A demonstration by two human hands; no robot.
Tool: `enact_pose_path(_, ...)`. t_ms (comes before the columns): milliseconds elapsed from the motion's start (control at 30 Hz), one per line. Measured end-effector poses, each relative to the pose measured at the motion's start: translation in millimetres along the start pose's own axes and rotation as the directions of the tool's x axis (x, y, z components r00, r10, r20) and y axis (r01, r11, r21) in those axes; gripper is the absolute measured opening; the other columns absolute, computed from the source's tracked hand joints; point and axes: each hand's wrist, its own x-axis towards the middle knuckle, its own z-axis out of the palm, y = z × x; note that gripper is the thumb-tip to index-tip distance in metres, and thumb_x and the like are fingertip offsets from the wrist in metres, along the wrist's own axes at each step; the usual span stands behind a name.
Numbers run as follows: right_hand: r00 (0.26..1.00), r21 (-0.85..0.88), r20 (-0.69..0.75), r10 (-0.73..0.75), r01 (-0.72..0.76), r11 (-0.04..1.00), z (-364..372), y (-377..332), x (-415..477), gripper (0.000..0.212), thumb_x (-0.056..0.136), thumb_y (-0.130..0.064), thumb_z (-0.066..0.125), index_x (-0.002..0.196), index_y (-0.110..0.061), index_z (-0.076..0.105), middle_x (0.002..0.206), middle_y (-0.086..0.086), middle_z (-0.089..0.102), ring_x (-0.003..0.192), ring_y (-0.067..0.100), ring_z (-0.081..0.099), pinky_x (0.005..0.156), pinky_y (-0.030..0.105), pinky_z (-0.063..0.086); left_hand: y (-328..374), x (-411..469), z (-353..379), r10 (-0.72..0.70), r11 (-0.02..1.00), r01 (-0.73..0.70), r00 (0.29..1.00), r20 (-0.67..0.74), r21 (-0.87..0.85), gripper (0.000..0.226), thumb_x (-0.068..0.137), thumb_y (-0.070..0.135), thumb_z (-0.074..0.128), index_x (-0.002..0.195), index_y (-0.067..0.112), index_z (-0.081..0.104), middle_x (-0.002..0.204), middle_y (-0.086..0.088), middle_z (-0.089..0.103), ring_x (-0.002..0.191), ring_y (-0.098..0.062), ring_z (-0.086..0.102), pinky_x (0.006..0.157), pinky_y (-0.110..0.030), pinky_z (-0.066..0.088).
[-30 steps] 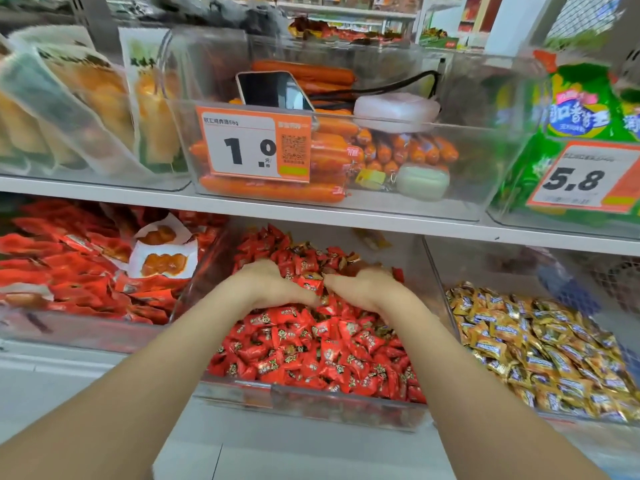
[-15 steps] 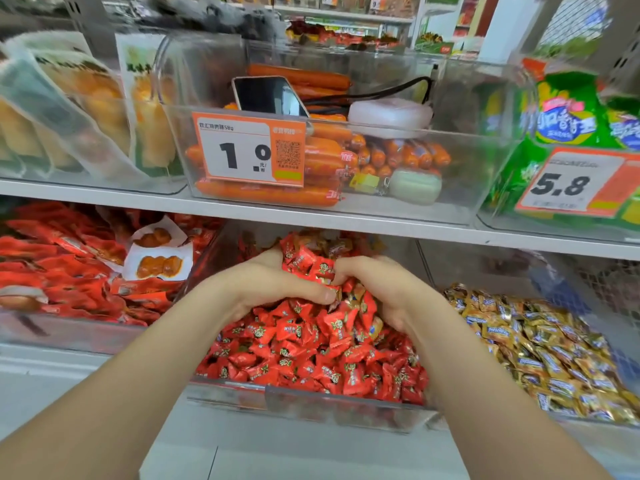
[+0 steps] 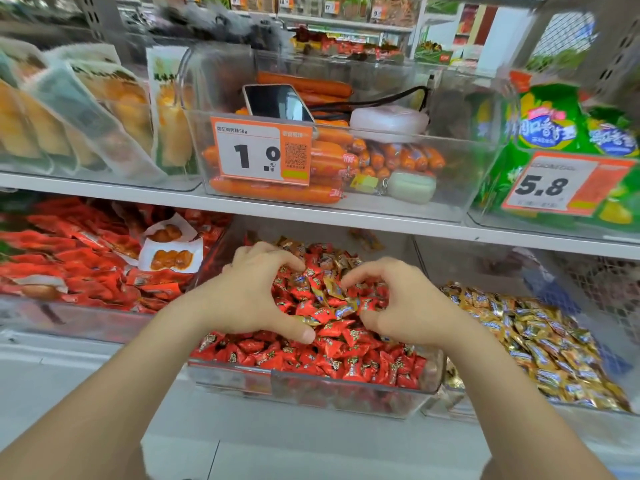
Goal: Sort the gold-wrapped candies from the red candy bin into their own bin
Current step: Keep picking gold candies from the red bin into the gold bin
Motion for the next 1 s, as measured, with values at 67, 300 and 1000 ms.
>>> enact_pose_path(67, 0.997, -0.016, -0.026, -0.079, 0.078, 0.997, 6.1, -0.9, 1.1, 0.037, 0.081, -0.018, 0.079, 0.111, -0.04, 0.076, 0.112, -0.02, 0.066, 0.104, -0.002, 0.063, 0.096, 0.02, 0.049, 0.5, 0.9, 2.8, 0.103, 0.994, -0.105, 0.992, -0.074, -0.014, 0.076, 0.052, 0.073, 0.092, 0.118, 0.049, 0.061, 0.134, 0.019, 0.042, 0.13, -0.006, 0.033, 0.11, -0.036, 0.037)
enact_pose_path(300, 0.993, -0.08, 0.016, -0.117, 0.118, 0.99, 21.0, -3.7, 11.0, 0.023, 0.088, -0.031, 0.082, 0.11, -0.029, 0.079, 0.09, -0.014, 0.074, 0.087, 0.002, 0.067, 0.083, 0.022, 0.053, -4.8, 5.8, 16.4, 0.262, 0.964, -0.261, 0.964, -0.032, 0.043, 0.021, 0.081, 0.054, 0.084, 0.096, 0.042, 0.078, 0.095, 0.021, 0.068, 0.094, 0.002, 0.06, 0.083, -0.027, 0.052)
enact_pose_path(1000, 0.994, -0.003, -0.109, 0.002, -0.002, 1.0, 17.5, 7.1, 19.6, 0.045, 0.1, 0.0, 0.047, 0.126, -0.025, 0.075, 0.093, -0.013, 0.068, 0.082, -0.003, 0.061, 0.073, 0.008, 0.043, -2.5, 43.7, 27.4, 0.194, 0.953, -0.212, 0.976, 0.099, 0.217, 0.044, 0.087, 0.037, 0.07, 0.129, 0.026, 0.068, 0.121, 0.009, 0.044, 0.121, -0.013, 0.043, 0.109, -0.039, 0.042)
